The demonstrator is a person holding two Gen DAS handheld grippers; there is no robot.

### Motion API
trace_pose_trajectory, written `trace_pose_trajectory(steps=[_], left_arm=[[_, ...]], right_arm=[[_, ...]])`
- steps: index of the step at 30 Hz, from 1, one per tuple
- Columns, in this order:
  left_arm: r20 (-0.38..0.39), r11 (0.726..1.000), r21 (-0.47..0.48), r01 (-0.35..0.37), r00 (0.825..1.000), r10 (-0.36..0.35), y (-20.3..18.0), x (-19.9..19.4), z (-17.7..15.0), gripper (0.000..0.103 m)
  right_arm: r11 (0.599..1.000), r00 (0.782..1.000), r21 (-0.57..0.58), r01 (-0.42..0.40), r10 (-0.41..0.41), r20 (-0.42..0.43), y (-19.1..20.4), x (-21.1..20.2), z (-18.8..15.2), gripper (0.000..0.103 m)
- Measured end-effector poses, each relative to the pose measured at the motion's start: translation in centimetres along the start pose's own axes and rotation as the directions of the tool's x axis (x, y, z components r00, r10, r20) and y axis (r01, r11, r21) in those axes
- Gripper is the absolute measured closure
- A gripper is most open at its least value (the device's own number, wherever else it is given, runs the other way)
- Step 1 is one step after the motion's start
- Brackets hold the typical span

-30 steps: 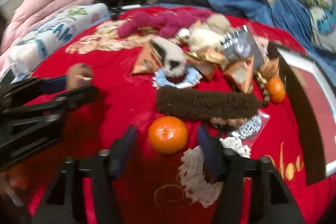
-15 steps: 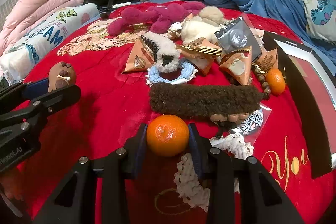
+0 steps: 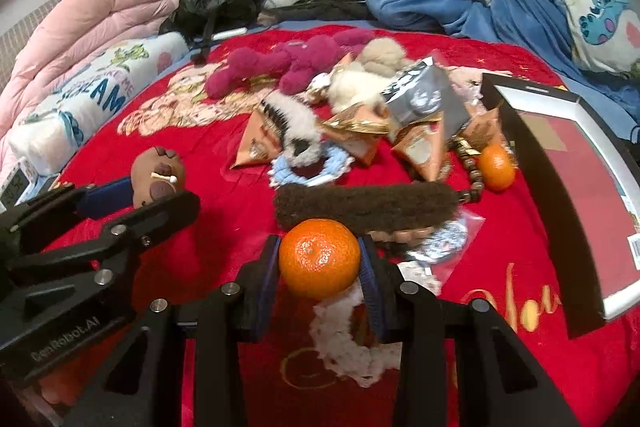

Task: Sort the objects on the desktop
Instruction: 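Carry the orange toward the red-lined box with the right tool while the left tool carries the plush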

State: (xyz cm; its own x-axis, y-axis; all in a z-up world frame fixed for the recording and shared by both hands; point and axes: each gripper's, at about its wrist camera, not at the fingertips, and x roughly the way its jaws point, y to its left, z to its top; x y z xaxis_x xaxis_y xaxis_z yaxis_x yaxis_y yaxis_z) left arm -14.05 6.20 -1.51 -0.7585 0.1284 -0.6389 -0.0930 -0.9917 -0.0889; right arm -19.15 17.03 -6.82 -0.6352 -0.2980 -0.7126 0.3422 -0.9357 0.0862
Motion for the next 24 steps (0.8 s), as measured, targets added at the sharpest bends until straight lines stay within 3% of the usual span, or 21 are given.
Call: trace_pose_trajectory(steps=[12, 24], left_arm=[[-0.024, 0.996, 0.066, 0.054, 0.998, -0.053, -5.7, 1.4, -0.8, 0.058], [-0.032, 0.98, 0.113, 0.165, 0.986, -0.163, -14.2, 2.7, -1.7, 0.058]], right_arm=[[0.994, 0.994, 0.077, 0.081, -0.086, 0.063, -6.2, -4.3, -0.8, 0.067], [0.969, 0.977, 0.179, 0.172, -0.19, 0.093, -13.4, -8.8, -3.5, 0.067]])
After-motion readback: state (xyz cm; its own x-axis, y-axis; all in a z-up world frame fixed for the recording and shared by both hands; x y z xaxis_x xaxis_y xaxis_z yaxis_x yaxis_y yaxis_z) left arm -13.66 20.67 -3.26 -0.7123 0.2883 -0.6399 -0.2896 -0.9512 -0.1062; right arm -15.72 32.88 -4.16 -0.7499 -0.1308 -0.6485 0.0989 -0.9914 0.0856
